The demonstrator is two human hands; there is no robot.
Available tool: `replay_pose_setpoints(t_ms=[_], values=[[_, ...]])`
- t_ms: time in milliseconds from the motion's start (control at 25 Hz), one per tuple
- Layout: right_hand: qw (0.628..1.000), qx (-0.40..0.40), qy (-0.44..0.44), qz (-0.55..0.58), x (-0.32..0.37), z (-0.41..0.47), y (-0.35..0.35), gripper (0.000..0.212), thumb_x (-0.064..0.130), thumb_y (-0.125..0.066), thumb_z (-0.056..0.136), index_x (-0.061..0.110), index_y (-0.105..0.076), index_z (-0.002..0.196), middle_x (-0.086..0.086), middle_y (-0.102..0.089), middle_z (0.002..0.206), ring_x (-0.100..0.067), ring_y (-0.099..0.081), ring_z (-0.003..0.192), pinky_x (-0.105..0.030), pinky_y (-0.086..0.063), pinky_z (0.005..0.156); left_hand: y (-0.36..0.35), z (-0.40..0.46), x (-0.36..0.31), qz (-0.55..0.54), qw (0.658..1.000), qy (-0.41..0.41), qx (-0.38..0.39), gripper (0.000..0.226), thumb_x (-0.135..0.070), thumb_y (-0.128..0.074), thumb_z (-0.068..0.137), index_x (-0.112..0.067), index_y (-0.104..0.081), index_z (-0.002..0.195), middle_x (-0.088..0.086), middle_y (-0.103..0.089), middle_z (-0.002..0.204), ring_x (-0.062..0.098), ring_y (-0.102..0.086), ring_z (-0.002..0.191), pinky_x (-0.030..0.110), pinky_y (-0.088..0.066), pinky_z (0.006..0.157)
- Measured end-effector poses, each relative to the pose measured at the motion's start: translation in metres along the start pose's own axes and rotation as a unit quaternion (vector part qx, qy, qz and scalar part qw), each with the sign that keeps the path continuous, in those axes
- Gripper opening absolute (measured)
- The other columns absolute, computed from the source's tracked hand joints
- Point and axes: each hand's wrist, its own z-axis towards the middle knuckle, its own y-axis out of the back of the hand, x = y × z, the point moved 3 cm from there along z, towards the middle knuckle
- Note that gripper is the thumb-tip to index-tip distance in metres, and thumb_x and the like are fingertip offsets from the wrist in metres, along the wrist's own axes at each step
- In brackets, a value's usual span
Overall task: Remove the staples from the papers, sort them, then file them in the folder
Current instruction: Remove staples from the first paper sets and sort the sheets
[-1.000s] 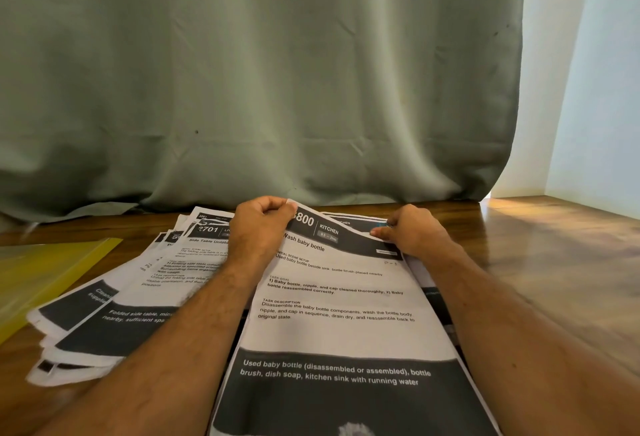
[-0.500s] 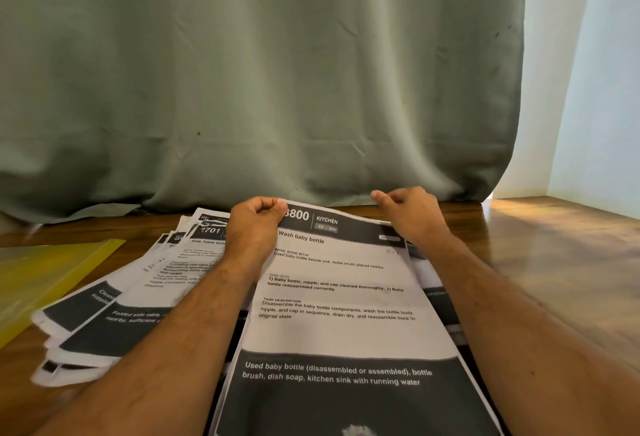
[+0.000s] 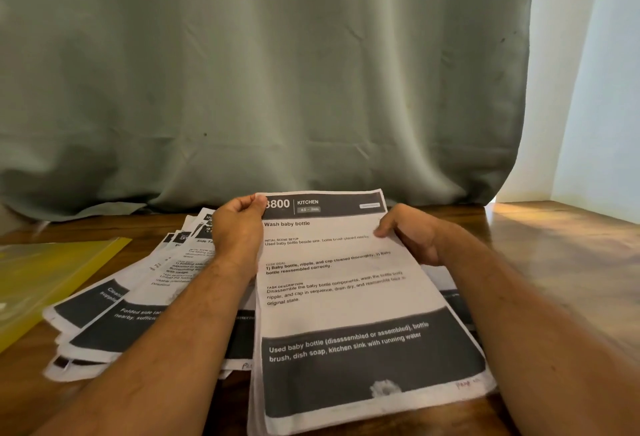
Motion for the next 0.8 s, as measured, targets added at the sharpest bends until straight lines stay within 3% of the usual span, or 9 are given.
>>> replay_pose_setpoints(t_ms=[160, 320, 440, 560, 680, 800], values=[[0.996, -0.037, -0.010, 0.075, 0.001, -0.005, 0.006, 0.030, 0.011, -0.053, 0.095, -0.002, -0.061, 0.121, -0.019, -0.073, 0.106, -0.034, -0.073, 0.090, -0.043, -0.058, 0.077, -0.002, -0.017, 0.006, 0.079, 0.978, 0.156, 0.117, 0.023, -0.025, -0.071, 0.093, -0.010, -0.064, 0.110, 0.014, -0.078, 0.090, 0.034, -0.076, 0.080, 0.055, -0.061, 0.075], [0.987, -0.110, 0.000, 0.117, 0.004, -0.020, 0.027, 0.026, 0.011, -0.059, 0.095, -0.001, -0.062, 0.117, -0.020, -0.074, 0.100, -0.037, -0.073, 0.087, -0.050, -0.058, 0.078, -0.015, -0.038, -0.003, 0.080, 0.965, 0.160, 0.191, 0.019, -0.016, -0.059, 0.100, -0.009, -0.064, 0.117, 0.015, -0.077, 0.097, 0.035, -0.075, 0.087, 0.046, -0.062, 0.068], [0.976, -0.209, 0.007, 0.061, 0.008, -0.044, 0.063, 0.028, 0.018, -0.071, 0.088, 0.001, -0.064, 0.110, -0.017, -0.075, 0.096, -0.038, -0.073, 0.083, -0.054, -0.058, 0.083, -0.042, -0.065, -0.007, 0.087, 0.950, 0.170, 0.248, 0.020, -0.013, -0.053, 0.103, -0.011, -0.065, 0.118, 0.013, -0.077, 0.103, 0.033, -0.075, 0.093, 0.046, -0.061, 0.076], [0.949, -0.314, 0.002, -0.026, 0.013, -0.079, 0.106, 0.033, 0.031, -0.075, 0.084, 0.006, -0.061, 0.101, -0.012, -0.072, 0.094, -0.033, -0.072, 0.079, -0.045, -0.058, 0.085, -0.089, -0.095, -0.007, 0.114, 0.947, 0.152, 0.259, 0.018, -0.014, -0.051, 0.104, -0.014, -0.066, 0.114, 0.010, -0.076, 0.103, 0.030, -0.073, 0.094, 0.046, -0.061, 0.079], [0.939, -0.338, -0.019, -0.053, 0.013, -0.109, 0.145, 0.011, 0.015, -0.063, 0.087, 0.008, -0.056, 0.091, -0.011, -0.063, 0.092, -0.029, -0.061, 0.083, -0.037, -0.051, 0.081, -0.144, -0.125, 0.000, 0.076, 0.953, 0.150, 0.250, 0.013, -0.013, -0.050, 0.104, -0.015, -0.064, 0.102, 0.008, -0.073, 0.100, 0.031, -0.072, 0.090, 0.047, -0.061, 0.076], [0.904, -0.391, -0.072, -0.158, 0.000, -0.129, 0.187, 0.020, 0.006, -0.066, 0.082, 0.004, -0.060, 0.101, -0.012, -0.061, 0.095, -0.029, -0.058, 0.083, -0.037, -0.051, 0.082, -0.196, -0.152, 0.024, 0.058, 0.949, 0.173, 0.256, 0.010, -0.017, -0.052, 0.103, -0.016, -0.062, 0.101, 0.007, -0.073, 0.098, 0.028, -0.073, 0.083, 0.041, -0.062, 0.066]])
